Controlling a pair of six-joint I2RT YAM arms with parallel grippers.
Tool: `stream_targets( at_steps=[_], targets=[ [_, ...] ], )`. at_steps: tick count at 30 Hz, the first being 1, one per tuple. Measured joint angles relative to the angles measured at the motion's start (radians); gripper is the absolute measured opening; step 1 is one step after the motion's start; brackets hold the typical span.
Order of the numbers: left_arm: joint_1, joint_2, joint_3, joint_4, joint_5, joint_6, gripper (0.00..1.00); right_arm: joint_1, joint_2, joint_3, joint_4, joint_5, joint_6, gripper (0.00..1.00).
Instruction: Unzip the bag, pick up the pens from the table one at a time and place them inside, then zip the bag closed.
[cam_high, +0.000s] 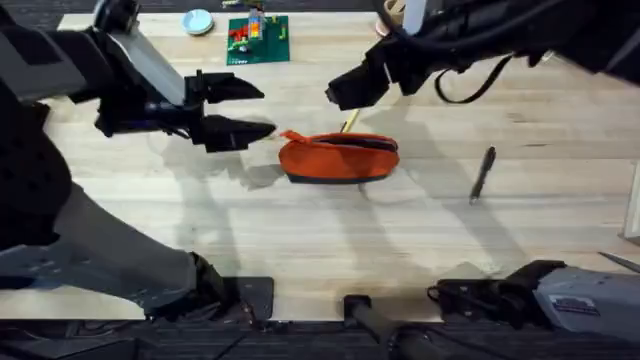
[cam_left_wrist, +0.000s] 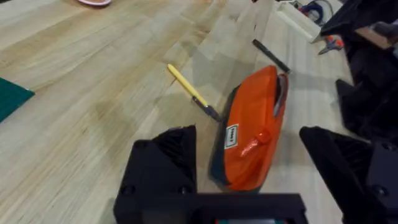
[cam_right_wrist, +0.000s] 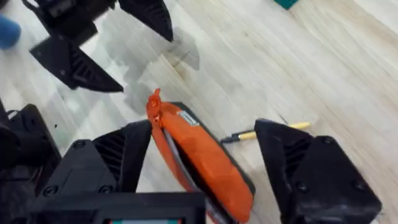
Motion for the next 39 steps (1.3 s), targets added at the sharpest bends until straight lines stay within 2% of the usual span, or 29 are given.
stream_targets(
  at_steps=[6, 10, 14, 20, 24, 27, 29, 31, 33, 35, 36, 39],
  targets=[
    [-0.013, -0.044, 0.090, -0.106, -0.042, -0.001, 0.997, 0.000, 0.000, 0.106, -0.188, 0.016, -0.026, 0.995],
    [-0.034, -0.135, 0.152, -0.110, -0.083, -0.057, 0.997, -0.012, 0.000, 0.148, -0.246, 0.020, -0.043, 0.995],
    [-0.047, -0.223, 0.210, -0.079, -0.161, -0.202, 0.997, -0.037, 0.000, 0.172, -0.271, 0.024, -0.050, 0.995],
    [-0.079, -0.356, 0.223, -0.046, -0.296, -0.431, 0.997, -0.041, 0.000, 0.190, -0.365, 0.029, -0.072, 0.995],
    [-0.131, -0.465, 0.223, -0.014, -0.419, -0.601, 0.996, -0.041, 0.000, 0.214, -0.443, 0.029, -0.104, 0.995],
    [-0.196, -0.550, 0.224, -0.009, -0.525, -0.721, 0.996, -0.041, 0.000, 0.228, -0.497, 0.029, -0.142, 0.965],
    [-0.248, -0.600, 0.224, -0.010, -0.590, -0.787, 0.996, -0.041, 0.000, 0.230, -0.538, 0.029, -0.175, 0.857],
    [-0.299, -0.641, 0.224, -0.013, -0.646, -0.842, 0.996, -0.041, 0.000, 0.230, -0.581, 0.030, -0.213, 0.692],
    [-0.347, -0.673, 0.224, -0.022, -0.688, -0.887, 0.996, -0.041, 0.000, 0.230, -0.617, 0.030, -0.254, 0.448],
    [-0.387, -0.693, 0.224, -0.033, -0.714, -0.917, 0.996, -0.041, 0.000, 0.230, -0.648, 0.031, -0.294, 0.147],
    [-0.403, -0.699, 0.224, -0.041, -0.723, -0.927, 0.996, -0.041, 0.000, 0.230, -0.660, 0.031, -0.308, 0.061],
    [-0.440, -0.705, 0.224, -0.071, -0.743, -0.948, 0.996, -0.041, 0.000, 0.230, -0.688, 0.033, -0.365, 0.030]
  ],
)
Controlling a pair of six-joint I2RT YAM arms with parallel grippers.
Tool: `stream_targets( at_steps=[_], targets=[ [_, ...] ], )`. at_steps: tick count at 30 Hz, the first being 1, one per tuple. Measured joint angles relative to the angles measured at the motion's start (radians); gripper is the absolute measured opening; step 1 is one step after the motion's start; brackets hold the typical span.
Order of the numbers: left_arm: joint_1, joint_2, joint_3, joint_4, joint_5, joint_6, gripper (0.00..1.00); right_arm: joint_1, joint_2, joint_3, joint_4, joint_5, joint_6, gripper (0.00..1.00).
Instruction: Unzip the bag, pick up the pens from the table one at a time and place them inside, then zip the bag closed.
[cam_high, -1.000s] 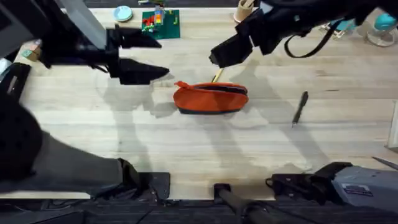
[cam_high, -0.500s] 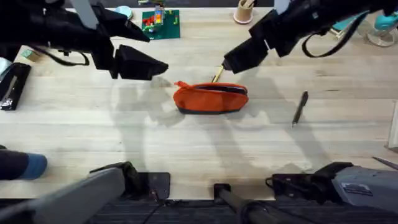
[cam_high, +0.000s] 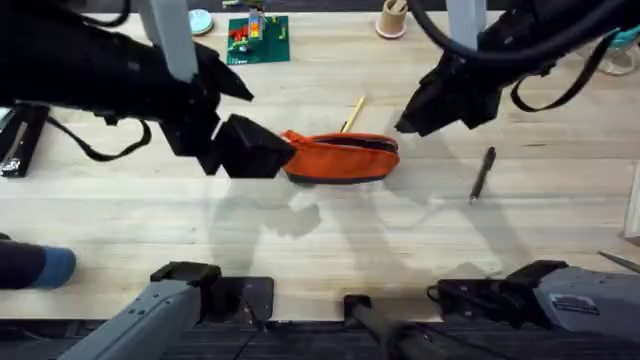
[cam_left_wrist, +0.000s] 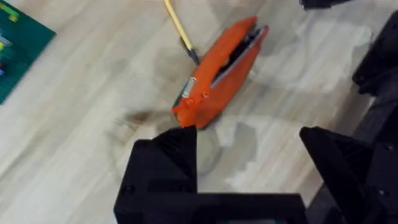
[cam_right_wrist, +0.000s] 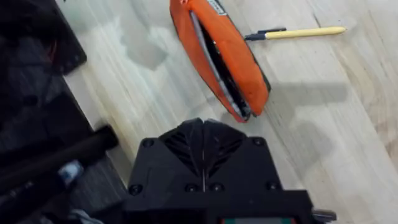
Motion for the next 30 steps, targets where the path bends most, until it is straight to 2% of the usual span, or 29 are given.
stream_targets(
  at_steps=[5, 12, 16, 19, 30],
  targets=[
    [-0.013, 0.001, 0.000, -0.019, -0.013, -0.014, 0.995, 0.000, 0.000, 0.000, -0.022, 0.008, -0.095, 0.029],
    [-0.013, 0.001, 0.000, -0.018, -0.024, -0.021, 0.995, 0.000, 0.000, 0.000, -0.022, 0.103, -0.183, 0.031],
    [-0.013, 0.001, 0.000, -0.010, -0.028, -0.024, 0.995, 0.000, 0.000, 0.000, -0.007, 0.130, -0.212, 0.063],
    [-0.013, 0.001, 0.000, -0.007, -0.028, -0.024, 0.995, 0.000, 0.000, 0.000, 0.000, 0.137, -0.221, 0.032],
    [-0.013, 0.001, 0.000, -0.006, -0.028, -0.024, 0.995, 0.000, 0.087, 0.003, 0.020, 0.118, -0.268, 0.029]
  ],
)
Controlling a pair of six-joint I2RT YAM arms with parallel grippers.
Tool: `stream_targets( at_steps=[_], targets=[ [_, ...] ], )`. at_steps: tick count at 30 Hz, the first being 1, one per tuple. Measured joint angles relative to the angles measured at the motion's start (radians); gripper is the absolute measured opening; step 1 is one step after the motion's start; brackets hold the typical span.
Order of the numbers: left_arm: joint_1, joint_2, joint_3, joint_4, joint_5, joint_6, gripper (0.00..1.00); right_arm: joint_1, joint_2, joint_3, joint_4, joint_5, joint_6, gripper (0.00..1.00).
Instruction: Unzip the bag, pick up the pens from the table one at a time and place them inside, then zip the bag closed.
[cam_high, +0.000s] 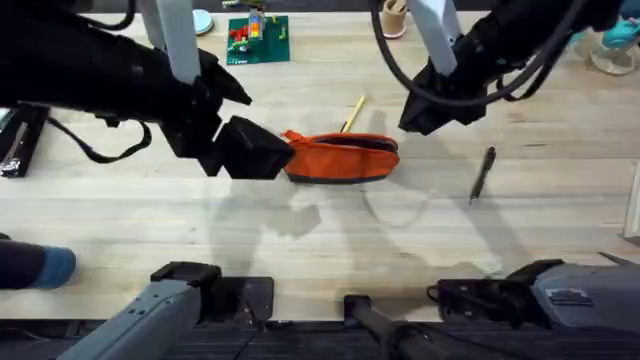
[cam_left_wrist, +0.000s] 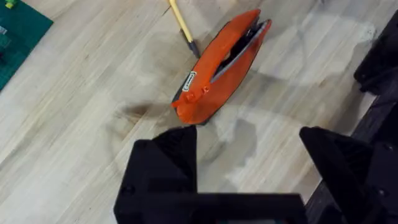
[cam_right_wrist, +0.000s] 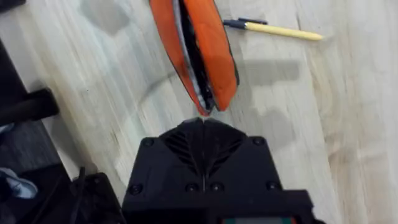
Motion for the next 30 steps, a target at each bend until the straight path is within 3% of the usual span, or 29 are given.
stream_targets(
  at_steps=[30],
  targets=[
    [0.000, 0.000, 0.000, 0.000, 0.000, 0.000, 0.995, 0.001, 0.270, 0.000, 0.024, -0.097, -0.090, 0.030]
  ],
)
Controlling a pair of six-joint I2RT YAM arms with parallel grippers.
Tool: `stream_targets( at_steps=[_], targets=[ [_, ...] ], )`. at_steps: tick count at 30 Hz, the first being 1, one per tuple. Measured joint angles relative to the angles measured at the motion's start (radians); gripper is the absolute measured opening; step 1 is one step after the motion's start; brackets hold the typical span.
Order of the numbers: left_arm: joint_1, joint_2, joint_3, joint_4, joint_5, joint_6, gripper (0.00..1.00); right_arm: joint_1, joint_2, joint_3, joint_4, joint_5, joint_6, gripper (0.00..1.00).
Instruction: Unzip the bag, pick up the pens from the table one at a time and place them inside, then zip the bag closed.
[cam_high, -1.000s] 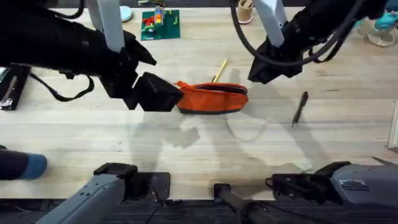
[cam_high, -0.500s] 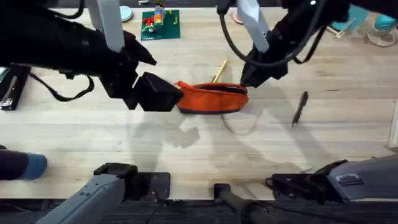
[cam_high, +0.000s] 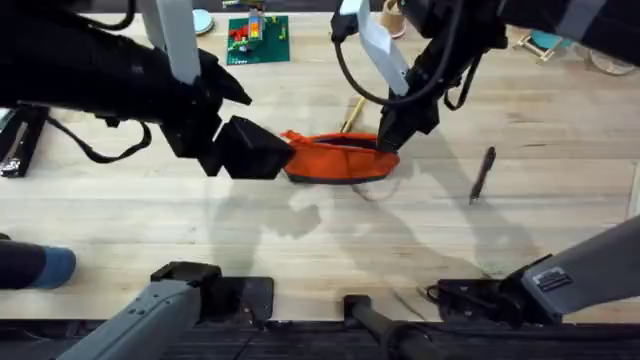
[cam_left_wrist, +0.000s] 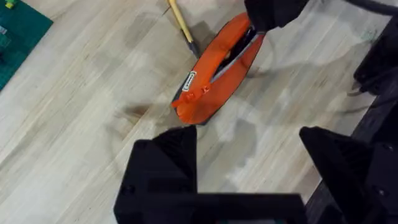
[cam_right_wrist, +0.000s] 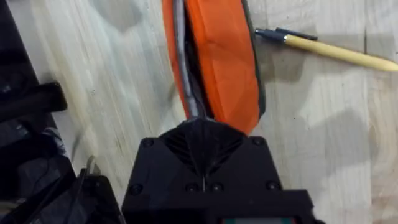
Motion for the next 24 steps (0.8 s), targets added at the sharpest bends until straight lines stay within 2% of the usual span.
stream_targets(
  at_steps=[12, 24],
  targets=[
    [0.000, 0.000, 0.000, 0.000, 0.000, 0.000, 0.995, 0.006, 0.073, 0.002, 0.032, -0.004, 0.000, 0.030],
    [0.000, 0.000, 0.000, 0.000, 0.000, 0.000, 0.995, 0.056, 0.121, 0.002, 0.049, 0.002, 0.000, 0.029]
  ],
)
